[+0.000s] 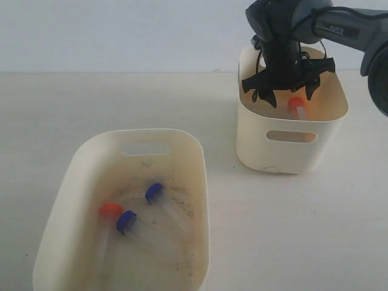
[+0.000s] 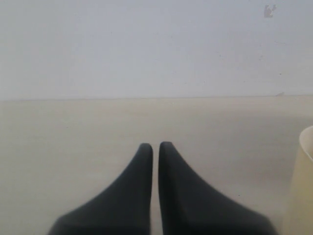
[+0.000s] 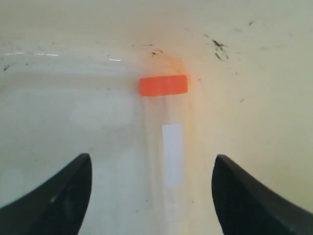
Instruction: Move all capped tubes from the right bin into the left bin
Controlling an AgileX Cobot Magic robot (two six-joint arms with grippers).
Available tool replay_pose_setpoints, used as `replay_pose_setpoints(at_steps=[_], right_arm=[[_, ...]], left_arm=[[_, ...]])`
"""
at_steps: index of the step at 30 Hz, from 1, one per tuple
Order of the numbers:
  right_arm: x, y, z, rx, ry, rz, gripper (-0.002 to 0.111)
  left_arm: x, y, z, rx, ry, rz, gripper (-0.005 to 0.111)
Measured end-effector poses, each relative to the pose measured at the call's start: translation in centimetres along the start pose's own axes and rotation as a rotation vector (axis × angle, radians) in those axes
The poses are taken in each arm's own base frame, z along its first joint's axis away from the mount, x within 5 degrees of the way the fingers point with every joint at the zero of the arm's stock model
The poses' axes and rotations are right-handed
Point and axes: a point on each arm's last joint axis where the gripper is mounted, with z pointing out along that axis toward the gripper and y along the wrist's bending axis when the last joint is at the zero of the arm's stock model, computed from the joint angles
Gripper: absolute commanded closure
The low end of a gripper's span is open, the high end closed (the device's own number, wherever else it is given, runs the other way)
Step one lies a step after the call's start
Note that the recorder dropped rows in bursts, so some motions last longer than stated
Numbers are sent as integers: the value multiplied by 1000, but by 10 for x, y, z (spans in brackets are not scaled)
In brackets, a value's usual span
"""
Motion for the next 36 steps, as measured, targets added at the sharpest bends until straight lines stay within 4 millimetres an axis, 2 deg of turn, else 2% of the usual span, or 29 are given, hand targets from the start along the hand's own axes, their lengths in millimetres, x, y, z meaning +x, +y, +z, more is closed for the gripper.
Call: replay_pose_setpoints(at_steps=[2, 5, 8, 13, 20, 36], right_arm=[[1, 0, 1, -6, 9, 6, 39], [2, 1, 2, -15, 20, 21, 23], [2, 0, 3, -15, 20, 22, 15], [1, -3, 7, -11, 29, 32, 15], [10, 9, 31, -18, 90, 22, 15], [11, 11, 35, -19, 99, 14, 16]], left_arm=[[0, 0, 0, 0, 0, 0, 103], [0, 0, 0, 0, 0, 0, 103], [0, 0, 0, 0, 0, 0, 103], [0, 0, 0, 0, 0, 0, 103], [0, 0, 0, 0, 0, 0, 103], [0, 0, 0, 0, 0, 0, 103]])
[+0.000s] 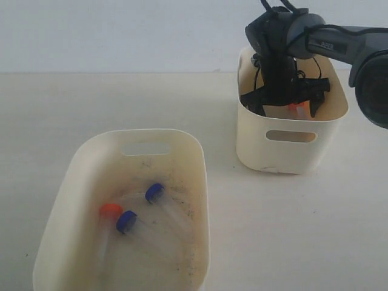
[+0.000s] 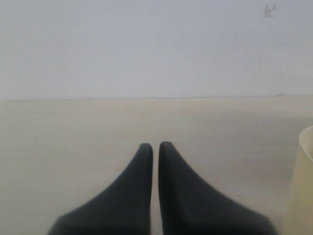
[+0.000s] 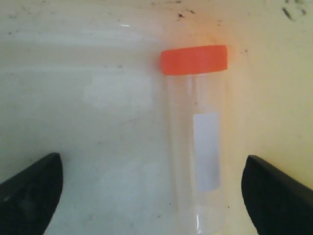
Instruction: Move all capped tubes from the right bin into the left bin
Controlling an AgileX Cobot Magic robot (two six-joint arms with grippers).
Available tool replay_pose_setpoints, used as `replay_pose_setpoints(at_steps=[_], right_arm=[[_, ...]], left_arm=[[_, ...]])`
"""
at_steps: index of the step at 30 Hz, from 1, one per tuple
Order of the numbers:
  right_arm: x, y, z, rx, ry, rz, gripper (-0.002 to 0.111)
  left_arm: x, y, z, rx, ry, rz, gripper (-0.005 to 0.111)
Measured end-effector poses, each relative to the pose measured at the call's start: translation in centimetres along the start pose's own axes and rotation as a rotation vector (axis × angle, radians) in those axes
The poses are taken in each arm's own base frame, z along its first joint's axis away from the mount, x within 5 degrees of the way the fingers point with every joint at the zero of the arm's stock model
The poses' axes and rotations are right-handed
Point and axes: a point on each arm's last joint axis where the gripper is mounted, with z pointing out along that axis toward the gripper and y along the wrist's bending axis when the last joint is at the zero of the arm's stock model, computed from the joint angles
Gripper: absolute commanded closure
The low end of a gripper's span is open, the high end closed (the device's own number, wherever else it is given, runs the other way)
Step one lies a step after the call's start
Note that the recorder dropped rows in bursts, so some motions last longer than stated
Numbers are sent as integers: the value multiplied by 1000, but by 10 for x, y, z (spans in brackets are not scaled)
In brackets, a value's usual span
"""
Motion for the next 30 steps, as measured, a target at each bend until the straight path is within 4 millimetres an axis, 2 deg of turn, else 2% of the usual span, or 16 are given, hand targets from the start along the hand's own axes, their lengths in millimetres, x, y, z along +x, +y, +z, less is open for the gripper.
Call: replay_pose_setpoints(at_steps=[2, 8, 11, 16, 18, 25, 30], right_arm=[[0, 1, 1, -5, 4, -6, 21], [1, 3, 1, -28, 11, -40, 51], [1, 0, 3, 3, 13, -61, 47], [1, -1, 4, 26, 5, -65, 29], [0, -1, 3, 30, 0, -67, 26], [-1, -2, 2, 29, -5, -63, 27], [0, 0, 3, 19, -4, -60, 49]], left_arm=[[0, 0, 0, 0, 0, 0, 103], [0, 0, 0, 0, 0, 0, 103], [0, 0, 0, 0, 0, 0, 103], [0, 0, 0, 0, 0, 0, 103], [0, 0, 0, 0, 0, 0, 103], [0, 0, 0, 0, 0, 0, 103], [0, 0, 0, 0, 0, 0, 103]])
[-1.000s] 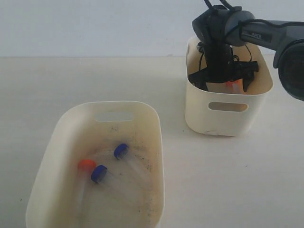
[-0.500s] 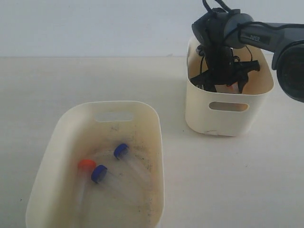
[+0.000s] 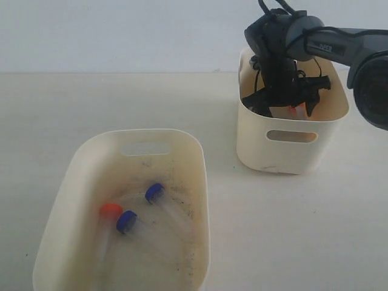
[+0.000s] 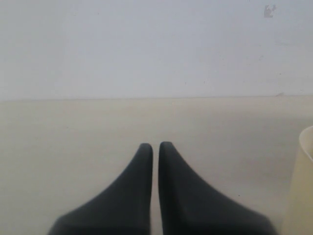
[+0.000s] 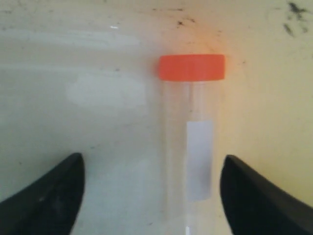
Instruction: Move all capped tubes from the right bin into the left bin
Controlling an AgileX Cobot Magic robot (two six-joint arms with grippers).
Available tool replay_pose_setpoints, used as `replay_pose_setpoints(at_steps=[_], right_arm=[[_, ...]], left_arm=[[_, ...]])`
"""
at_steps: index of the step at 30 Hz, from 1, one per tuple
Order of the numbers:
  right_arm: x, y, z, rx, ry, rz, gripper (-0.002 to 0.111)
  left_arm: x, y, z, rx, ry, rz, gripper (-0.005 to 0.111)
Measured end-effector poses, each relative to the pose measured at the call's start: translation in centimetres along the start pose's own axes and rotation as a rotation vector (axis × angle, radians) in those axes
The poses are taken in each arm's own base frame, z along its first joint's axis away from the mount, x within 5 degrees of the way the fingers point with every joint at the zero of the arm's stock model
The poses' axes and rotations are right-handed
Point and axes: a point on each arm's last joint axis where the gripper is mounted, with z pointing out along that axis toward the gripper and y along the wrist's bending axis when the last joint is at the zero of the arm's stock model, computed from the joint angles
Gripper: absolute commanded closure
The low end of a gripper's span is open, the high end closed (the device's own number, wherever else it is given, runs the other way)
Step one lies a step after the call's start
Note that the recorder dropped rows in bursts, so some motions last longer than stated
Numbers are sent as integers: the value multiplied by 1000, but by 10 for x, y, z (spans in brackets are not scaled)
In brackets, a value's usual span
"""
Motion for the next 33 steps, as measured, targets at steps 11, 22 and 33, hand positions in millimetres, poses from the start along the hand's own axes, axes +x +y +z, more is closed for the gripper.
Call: replay_pose_setpoints(at_steps=[11, 22, 33], right_arm=[[1, 1, 6, 30, 6, -21, 63], [1, -4, 7, 71, 14, -59, 108], [-1, -6, 2, 55, 7, -52, 108]], left_arm=[[0, 0, 0, 0, 0, 0, 103], [0, 0, 0, 0, 0, 0, 103], [0, 0, 0, 0, 0, 0, 103]])
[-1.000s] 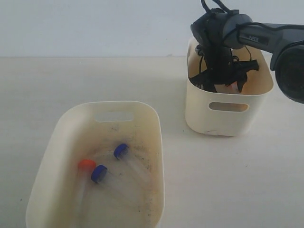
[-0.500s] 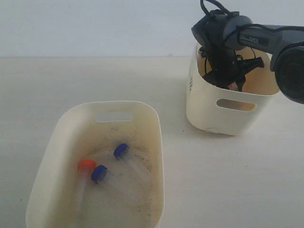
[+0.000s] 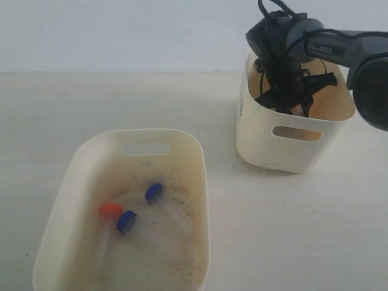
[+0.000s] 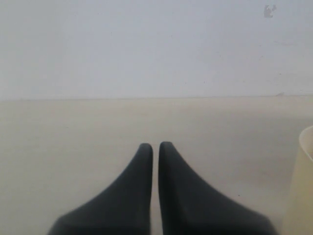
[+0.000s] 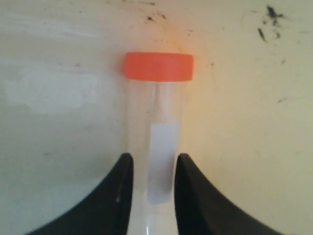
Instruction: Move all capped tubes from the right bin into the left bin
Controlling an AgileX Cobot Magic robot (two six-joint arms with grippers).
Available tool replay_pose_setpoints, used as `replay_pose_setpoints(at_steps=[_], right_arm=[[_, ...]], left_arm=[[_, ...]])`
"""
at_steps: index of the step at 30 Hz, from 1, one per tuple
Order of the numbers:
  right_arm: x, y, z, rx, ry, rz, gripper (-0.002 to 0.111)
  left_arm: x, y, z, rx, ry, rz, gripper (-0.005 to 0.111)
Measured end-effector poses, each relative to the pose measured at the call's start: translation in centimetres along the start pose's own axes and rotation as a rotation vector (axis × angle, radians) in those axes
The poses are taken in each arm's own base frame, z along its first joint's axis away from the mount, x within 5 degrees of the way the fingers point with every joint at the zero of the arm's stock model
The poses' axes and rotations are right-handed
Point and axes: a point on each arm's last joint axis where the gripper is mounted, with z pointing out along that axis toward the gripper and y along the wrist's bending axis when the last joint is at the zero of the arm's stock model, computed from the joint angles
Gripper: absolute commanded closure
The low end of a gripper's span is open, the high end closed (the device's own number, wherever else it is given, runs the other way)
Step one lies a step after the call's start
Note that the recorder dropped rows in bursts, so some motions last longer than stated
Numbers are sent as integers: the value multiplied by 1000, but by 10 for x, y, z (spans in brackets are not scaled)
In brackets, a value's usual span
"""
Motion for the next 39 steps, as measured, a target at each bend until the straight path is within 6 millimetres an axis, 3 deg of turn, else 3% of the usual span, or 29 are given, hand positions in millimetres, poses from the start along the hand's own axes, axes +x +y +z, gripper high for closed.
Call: replay_pose_setpoints(at_steps=[11, 12, 14, 15, 17, 39], right_arm=[[0, 1, -14, -84, -13, 34, 105], [0, 1, -15, -82, -16, 33, 100], [-1, 0, -15, -70, -25, 33, 80], [-1, -1, -15, -68, -26, 33, 62], [-1, -1, -16, -66, -28, 33, 52], [-4, -3, -10, 13, -63, 36, 52]], left_arm=[[0, 0, 0, 0, 0, 0, 103], [0, 0, 0, 0, 0, 0, 103], [0, 0, 0, 0, 0, 0, 103], [0, 0, 0, 0, 0, 0, 103], [0, 0, 0, 0, 0, 0, 103], [0, 0, 0, 0, 0, 0, 103]])
